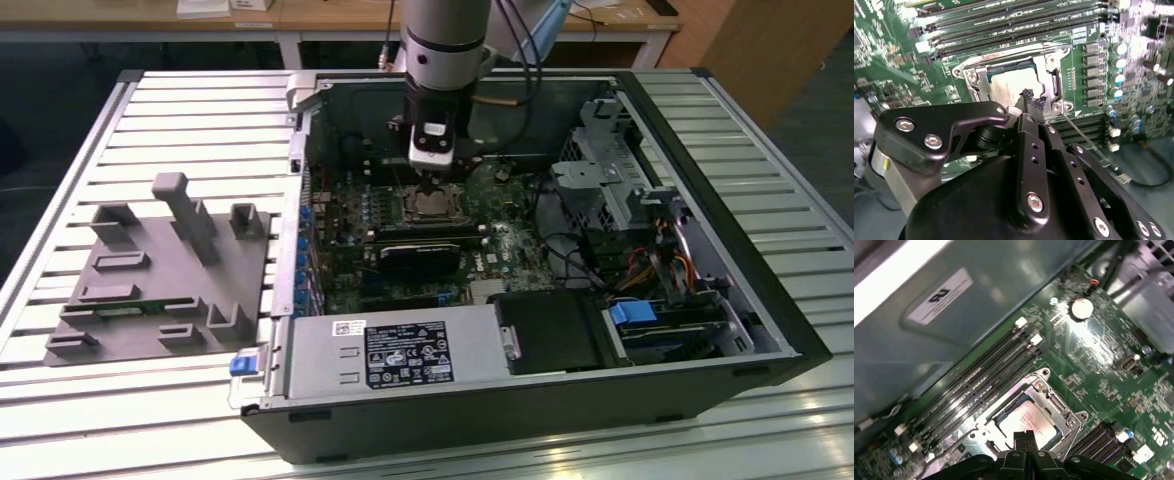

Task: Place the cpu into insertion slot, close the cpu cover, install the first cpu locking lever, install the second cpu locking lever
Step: 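Close the cpu cover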

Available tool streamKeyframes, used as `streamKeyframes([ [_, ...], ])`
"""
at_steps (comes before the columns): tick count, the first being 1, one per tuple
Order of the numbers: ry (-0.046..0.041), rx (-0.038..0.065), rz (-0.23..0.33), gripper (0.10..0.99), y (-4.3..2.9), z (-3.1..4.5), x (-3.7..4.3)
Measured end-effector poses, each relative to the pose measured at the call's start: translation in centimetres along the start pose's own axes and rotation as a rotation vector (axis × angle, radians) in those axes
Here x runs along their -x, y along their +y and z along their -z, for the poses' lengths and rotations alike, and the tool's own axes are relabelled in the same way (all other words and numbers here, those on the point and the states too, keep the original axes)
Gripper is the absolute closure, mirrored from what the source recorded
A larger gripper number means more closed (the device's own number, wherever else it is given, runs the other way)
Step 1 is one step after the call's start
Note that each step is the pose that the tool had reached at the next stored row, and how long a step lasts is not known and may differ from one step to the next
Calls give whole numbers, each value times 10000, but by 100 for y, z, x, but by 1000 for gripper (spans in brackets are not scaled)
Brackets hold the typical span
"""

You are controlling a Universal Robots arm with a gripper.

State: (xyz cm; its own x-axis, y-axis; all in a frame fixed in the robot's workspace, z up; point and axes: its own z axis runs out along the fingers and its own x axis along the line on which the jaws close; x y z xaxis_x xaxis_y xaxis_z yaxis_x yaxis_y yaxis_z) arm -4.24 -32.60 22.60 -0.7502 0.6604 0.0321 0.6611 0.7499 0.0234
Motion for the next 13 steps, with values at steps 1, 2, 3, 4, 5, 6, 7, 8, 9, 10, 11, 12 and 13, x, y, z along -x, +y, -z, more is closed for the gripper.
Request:
streamKeyframes([
  [1,5,-5,178,980,0,-1,0],
  [2,8,-12,358,980,0,-1,0],
  [3,12,-17,538,980,0,-1,0],
  [4,17,-23,717,980,0,-1,0],
  [5,23,-28,915,980,0,-1,0],
  [6,28,-33,1092,980,0,-2,0],
  [7,34,-37,1274,980,0,-2,0],
  [8,40,-39,1449,980,0,-2,0],
  [9,46,-41,1623,980,0,-2,0],
  [10,54,-43,1795,980,0,-2,0],
  [11,60,-46,1960,980,0,-2,0],
  [12,64,-49,2110,980,0,-2,0],
  [13,70,-52,2269,980,0,-2,0],
])
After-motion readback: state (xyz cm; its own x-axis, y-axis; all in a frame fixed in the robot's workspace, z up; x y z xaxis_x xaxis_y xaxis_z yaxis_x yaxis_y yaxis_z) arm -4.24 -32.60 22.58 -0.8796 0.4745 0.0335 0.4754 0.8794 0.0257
